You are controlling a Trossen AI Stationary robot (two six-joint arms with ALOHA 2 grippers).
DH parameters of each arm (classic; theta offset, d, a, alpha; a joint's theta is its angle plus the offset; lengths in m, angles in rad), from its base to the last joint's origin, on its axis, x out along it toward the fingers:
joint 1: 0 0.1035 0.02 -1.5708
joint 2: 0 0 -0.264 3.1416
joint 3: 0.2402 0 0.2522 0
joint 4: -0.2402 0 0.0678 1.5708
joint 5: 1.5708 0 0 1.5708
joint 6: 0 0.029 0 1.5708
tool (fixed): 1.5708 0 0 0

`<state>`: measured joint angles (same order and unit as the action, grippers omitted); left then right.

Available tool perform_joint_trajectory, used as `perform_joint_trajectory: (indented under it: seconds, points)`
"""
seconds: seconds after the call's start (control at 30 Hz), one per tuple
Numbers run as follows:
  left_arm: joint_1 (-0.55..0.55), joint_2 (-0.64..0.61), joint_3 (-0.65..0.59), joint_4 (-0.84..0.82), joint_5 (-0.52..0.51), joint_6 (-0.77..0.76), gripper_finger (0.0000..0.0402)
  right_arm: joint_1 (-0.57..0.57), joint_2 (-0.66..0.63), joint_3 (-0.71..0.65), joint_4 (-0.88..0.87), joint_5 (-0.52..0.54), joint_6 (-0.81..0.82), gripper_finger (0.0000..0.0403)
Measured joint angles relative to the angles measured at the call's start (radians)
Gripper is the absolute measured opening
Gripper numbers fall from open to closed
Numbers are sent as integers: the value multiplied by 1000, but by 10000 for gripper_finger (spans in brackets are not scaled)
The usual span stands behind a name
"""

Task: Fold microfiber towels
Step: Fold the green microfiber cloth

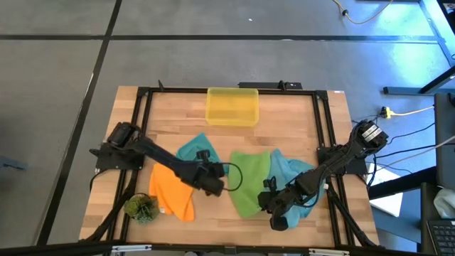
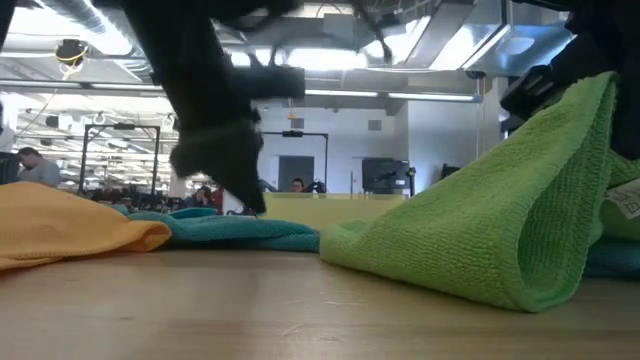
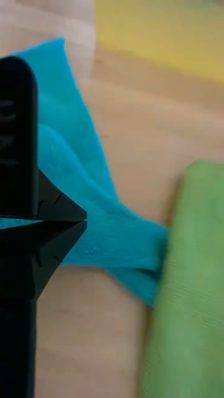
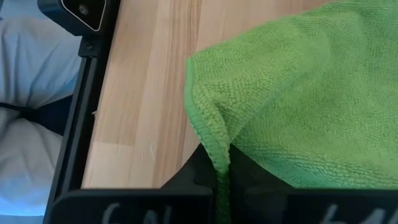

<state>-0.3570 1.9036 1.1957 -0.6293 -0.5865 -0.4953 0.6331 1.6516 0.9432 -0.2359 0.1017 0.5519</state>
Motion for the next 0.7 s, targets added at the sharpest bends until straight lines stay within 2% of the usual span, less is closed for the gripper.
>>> perform_joint_trajectory:
  seconds: [0.1, 0.23, 0.37, 0.47, 0.6, 0.7]
  points:
    - [27, 12, 0, -93, 26, -22, 0, 0, 0, 0, 0, -2, -4, 5]
    - [64, 10, 0, -338, 73, -119, 0, 0, 0, 0, 0, -2, -3, 5]
    - [97, 10, 0, -640, 68, -249, 0, 0, 0, 0, 2, -2, -2, 5]
    - [107, -3, -1, -793, 28, -338, 0, 0, 0, 0, 7, -2, -2, 5]
    - [78, -80, -1, -809, -69, -418, 0, 0, 0, 0, 10, -1, 1, 5]
    - [30, -166, -1, -687, -156, -452, 0, -4, 0, 0, 14, -1, 1, 5]
